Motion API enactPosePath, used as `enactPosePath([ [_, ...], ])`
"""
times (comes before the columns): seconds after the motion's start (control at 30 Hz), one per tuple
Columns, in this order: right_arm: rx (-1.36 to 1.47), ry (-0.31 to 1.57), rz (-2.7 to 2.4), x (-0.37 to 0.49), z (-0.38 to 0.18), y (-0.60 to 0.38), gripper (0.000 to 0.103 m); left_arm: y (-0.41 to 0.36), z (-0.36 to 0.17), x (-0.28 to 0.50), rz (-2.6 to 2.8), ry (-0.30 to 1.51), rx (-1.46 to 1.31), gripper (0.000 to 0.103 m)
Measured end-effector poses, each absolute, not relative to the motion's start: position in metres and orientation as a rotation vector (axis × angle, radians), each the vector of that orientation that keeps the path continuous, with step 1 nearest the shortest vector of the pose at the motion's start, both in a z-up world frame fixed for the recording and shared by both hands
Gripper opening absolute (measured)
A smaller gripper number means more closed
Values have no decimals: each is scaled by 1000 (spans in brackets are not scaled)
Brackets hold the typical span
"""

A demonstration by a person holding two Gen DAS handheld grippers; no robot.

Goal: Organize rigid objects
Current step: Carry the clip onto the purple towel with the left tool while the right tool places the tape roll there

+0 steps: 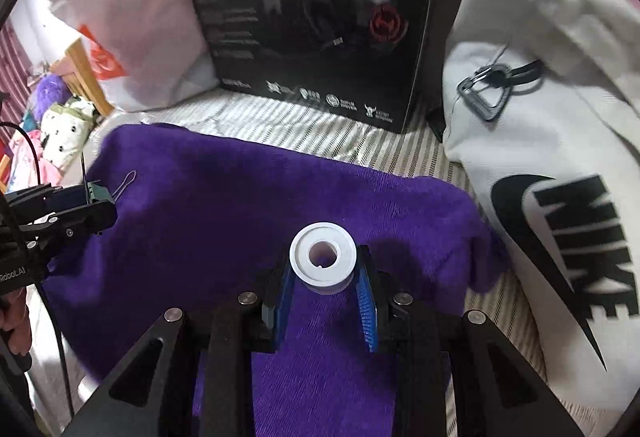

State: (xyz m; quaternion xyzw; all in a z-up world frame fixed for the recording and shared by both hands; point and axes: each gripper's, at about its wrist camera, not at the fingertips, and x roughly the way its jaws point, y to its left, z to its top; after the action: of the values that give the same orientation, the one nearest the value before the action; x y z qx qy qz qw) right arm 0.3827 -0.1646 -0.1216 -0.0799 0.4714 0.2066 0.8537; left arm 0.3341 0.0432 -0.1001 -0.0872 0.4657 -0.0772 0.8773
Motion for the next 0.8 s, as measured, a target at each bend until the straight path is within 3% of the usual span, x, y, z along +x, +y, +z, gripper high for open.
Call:
enactPosePath([
  [0.4, -212, 1037, 420, 394, -134, -159, 29, 36, -119, 354, -139, 1035, -136, 39],
  [0.47, -209, 1047, 426, 394, -135, -159, 36, 34, -119, 354, -138, 1038, -120, 40],
  [0.5, -206, 1055, 436, 393, -135, -160, 40, 33, -120, 354, -139, 1041, -115, 41],
  [0.57, -197, 1071, 450, 388, -136, -162, 61, 30, -120, 353, -153, 1045, -107, 55],
  [0.67, -194, 1076, 432, 380, -136, -168, 61, 24, -122, 345, -144, 1057, -72, 71],
  [0.8, -105, 1076, 437, 352, -118, -188, 61, 23, -118, 325, -100, 1061, -51, 69],
])
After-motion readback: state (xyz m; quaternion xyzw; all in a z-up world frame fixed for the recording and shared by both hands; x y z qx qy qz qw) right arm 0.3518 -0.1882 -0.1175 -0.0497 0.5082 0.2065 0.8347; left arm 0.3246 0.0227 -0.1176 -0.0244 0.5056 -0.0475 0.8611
